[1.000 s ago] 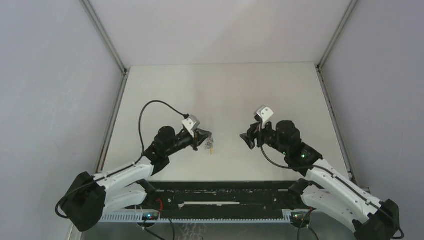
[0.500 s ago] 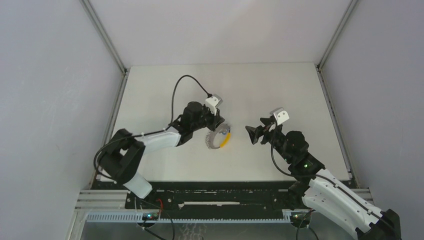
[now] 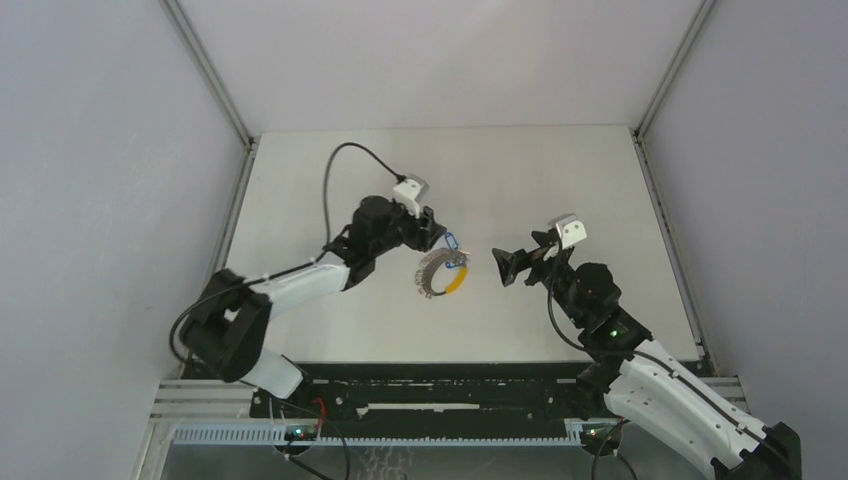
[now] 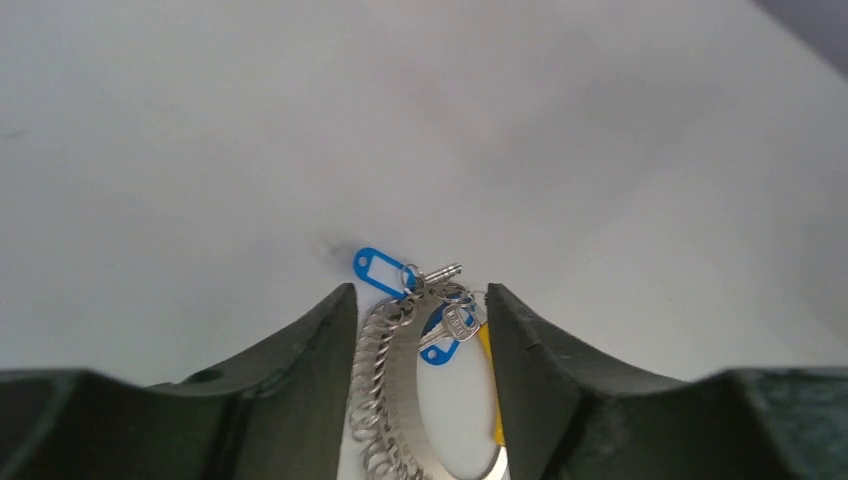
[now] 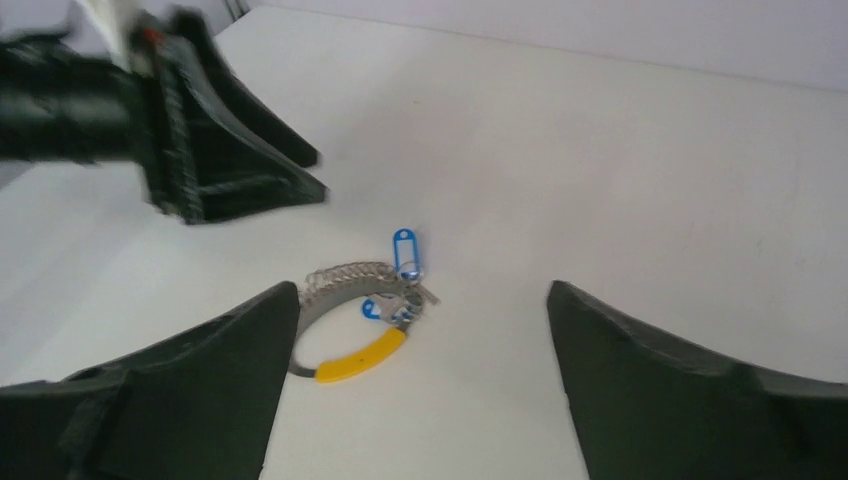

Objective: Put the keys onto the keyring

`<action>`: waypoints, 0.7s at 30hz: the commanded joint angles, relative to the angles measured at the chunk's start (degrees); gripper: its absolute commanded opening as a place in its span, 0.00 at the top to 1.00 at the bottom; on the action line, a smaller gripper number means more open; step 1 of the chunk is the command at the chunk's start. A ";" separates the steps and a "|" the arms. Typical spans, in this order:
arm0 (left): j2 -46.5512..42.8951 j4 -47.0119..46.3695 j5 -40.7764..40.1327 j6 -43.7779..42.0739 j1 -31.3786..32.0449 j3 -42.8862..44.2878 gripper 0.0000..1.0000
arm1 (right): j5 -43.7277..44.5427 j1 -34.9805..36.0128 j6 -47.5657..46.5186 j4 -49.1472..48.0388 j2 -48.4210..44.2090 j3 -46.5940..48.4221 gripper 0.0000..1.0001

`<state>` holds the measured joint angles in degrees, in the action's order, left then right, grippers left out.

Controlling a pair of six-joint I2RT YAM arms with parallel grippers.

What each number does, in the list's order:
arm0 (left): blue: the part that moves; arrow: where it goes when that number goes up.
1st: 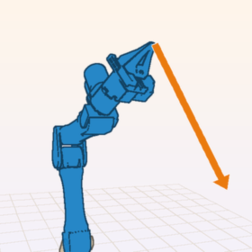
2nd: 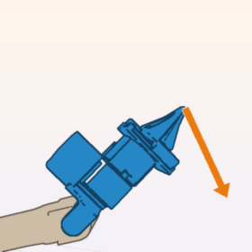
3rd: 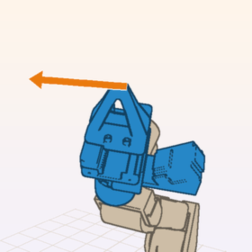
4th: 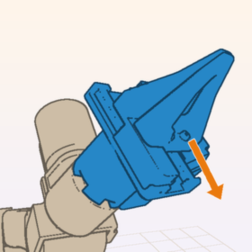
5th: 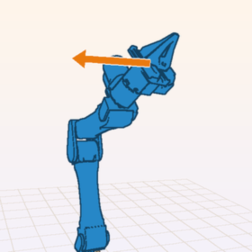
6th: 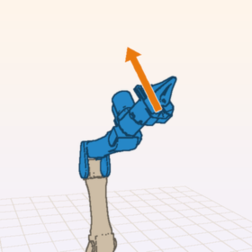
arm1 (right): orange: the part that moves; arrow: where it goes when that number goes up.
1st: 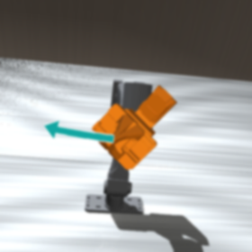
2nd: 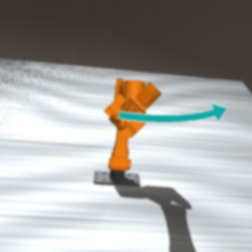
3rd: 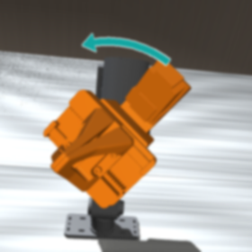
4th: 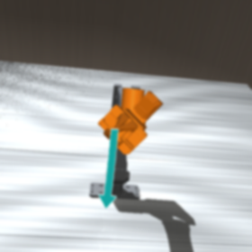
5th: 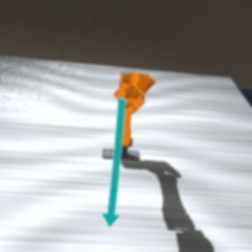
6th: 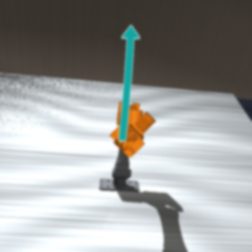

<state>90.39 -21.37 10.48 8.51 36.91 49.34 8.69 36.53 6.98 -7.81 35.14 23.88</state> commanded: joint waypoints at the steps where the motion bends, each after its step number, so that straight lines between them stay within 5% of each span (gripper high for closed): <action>1: -13.46 -2.54 -1.42 4.32 -3.88 -6.84 0.42 | 1.72 -0.49 2.15 2.03 -2.80 1.09 0.00; 3: -19.42 -2.02 -3.23 4.77 -4.87 -10.79 0.28 | 1.90 -0.58 2.41 4.05 -5.12 1.10 0.00; 4: -22.69 -1.22 -4.58 4.94 -5.22 -12.81 0.07 | 2.09 -0.66 2.38 5.23 -6.41 1.13 0.00; 5: -26.03 -0.23 -5.82 5.01 -5.62 -14.51 0.02 | 2.24 -0.72 2.14 6.46 -7.53 1.15 0.00; 21: -82.51 33.22 -23.80 14.11 -7.37 -23.87 0.00 | 7.07 -0.85 5.68 25.86 -25.23 5.27 0.00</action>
<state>15.70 1.02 -9.04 19.07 29.85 26.04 14.63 35.99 11.25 12.95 12.01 24.64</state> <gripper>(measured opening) 0.996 0.997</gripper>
